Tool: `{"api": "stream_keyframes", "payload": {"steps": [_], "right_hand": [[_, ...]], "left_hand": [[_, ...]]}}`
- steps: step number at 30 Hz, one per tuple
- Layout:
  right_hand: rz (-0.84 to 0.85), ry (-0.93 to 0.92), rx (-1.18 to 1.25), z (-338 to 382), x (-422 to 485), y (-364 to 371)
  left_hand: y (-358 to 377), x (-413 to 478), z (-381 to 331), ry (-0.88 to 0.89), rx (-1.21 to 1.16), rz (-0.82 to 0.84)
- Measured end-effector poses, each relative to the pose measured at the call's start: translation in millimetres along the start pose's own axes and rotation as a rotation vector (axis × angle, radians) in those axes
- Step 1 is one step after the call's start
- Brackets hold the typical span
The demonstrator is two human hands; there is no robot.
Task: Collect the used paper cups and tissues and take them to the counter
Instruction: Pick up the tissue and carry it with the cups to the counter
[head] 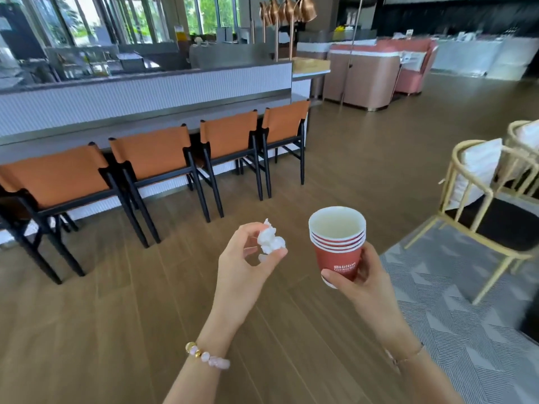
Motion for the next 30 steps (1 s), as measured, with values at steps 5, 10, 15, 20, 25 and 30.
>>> {"api": "stream_keyframes", "payload": {"steps": [5, 10, 15, 20, 25, 30], "right_hand": [[-0.101, -0.043, -0.042, -0.5, 56.9, 7.0], [-0.154, -0.047, -0.060, -7.2, 99.3, 7.7], [-0.174, -0.043, -0.070, -21.9, 158.6, 6.2], [-0.163, -0.034, -0.094, -49.4, 243.1, 2.4], [-0.171, -0.035, -0.083, -71.5, 348.7, -7.7], [-0.162, -0.061, -0.080, -74.1, 449.2, -18.5]], "left_hand": [[17.1, 75.5, 19.3, 0.053, -0.035, 0.069], [39.7, 126.9, 37.1, 0.076, -0.071, 0.140], [62.3, 184.4, 62.6, 0.068, -0.066, 0.155], [94.1, 255.2, 88.0, 0.066, -0.062, 0.137], [136.3, 346.9, 108.2, 0.073, -0.037, 0.129], [175.7, 436.1, 119.4, 0.070, -0.014, 0.124]]}}
Point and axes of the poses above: each hand's wrist, its own x-axis towards the middle knuckle, its own y-axis out of the palm, z = x × y, the point moved 3 cm from there along x, towards the middle knuckle, and after that the axes turned 14 degrees about x, right-handed, at the moved point
